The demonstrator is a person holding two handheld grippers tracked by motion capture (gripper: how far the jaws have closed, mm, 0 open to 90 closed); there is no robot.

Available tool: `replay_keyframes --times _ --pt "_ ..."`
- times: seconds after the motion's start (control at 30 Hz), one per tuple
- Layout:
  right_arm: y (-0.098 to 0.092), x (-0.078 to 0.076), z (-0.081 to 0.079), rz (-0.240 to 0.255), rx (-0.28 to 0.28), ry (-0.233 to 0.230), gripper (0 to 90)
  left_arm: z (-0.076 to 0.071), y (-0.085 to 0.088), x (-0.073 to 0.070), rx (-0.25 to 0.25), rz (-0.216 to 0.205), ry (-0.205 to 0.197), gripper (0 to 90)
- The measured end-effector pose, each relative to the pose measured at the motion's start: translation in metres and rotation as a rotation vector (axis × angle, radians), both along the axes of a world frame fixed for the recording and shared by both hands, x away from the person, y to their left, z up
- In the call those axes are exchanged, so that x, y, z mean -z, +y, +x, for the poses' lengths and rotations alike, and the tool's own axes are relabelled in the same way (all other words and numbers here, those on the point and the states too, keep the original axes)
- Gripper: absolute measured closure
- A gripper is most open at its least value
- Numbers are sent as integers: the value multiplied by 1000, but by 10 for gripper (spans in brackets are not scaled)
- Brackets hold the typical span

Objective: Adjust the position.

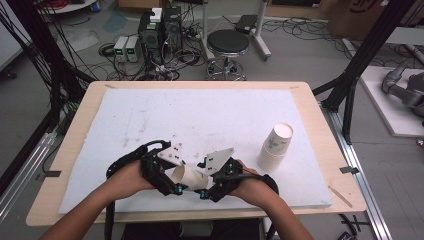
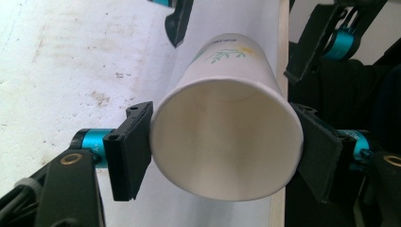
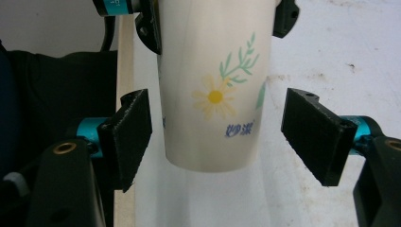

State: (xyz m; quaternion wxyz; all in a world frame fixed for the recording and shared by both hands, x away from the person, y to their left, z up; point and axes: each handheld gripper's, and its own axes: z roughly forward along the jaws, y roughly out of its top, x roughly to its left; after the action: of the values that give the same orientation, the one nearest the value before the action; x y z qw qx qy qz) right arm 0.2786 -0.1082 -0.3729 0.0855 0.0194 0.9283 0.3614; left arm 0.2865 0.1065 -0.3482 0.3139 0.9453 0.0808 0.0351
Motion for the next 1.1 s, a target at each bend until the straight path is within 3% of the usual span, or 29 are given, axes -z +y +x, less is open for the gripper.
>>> replay_keyframes --times 0.7,1.1 --pt "20 9 1 -73 -18 -29 328 1 -9 1 11 44 0 275" --pt "19 15 1 -58 -1 -24 357 2 -7 4 -13 -5 4 274"
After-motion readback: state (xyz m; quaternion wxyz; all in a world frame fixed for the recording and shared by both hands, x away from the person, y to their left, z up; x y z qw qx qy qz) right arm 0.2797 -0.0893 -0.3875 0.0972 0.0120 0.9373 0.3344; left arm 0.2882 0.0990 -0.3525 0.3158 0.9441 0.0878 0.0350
